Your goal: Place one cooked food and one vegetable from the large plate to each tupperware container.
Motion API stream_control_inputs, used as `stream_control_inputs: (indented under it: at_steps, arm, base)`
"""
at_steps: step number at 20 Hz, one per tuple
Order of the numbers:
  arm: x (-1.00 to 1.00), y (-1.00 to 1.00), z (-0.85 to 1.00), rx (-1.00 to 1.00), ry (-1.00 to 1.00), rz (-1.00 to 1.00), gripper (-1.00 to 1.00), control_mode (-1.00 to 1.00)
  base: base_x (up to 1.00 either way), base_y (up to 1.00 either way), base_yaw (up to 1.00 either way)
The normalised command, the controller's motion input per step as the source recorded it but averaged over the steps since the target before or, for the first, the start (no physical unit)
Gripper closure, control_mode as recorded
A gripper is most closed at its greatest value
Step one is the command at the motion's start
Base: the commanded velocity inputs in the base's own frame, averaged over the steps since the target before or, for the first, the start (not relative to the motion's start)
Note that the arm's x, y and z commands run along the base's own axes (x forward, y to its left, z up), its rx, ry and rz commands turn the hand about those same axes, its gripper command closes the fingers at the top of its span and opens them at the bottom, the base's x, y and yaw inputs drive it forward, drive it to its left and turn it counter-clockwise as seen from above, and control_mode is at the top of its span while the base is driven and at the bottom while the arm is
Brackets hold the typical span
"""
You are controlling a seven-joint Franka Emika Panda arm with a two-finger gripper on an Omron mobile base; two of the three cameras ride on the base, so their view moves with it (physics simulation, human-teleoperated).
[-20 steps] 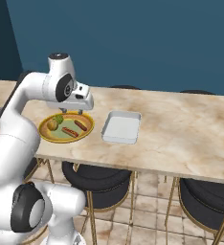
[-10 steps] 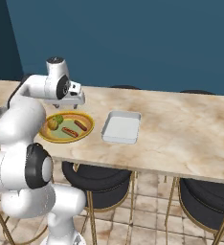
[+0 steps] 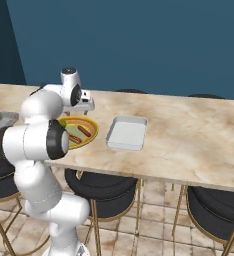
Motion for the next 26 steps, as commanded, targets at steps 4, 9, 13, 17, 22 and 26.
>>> stream_control_inputs:
  at_steps: [4, 9, 13, 17, 22, 26]
  arm:
    - [0.8, 0.0, -0.86, -0.11, 0.04, 0.0, -1.0, -1.0]
    - [0.29, 0.0, -0.78, -0.06, 0.05, 0.0, -1.0, -1.0]
    - [0.54, 0.08, -0.56, -0.06, 0.03, 0.0, -1.0, -1.0]
    - [0.6, 0.36, -0.31, -0.01, 0.07, 0.0, -1.0, -1.0]
    - [0.44, 0.17, -0.33, -0.01, 0.04, 0.0, -1.0, -1.0]
    - [0.22, 0.01, -0.48, -0.04, 0.05, 0.0, -1.0, -1.0]
  base:
    - [0.0, 0.0, 0.0]
    - [0.0, 0.0, 0.0]
    - [0.0, 0.0, 0.0]
    - [0.0, 0.0, 0.0]
    - [0.0, 0.0, 0.0]
    - [0.0, 0.0, 0.0]
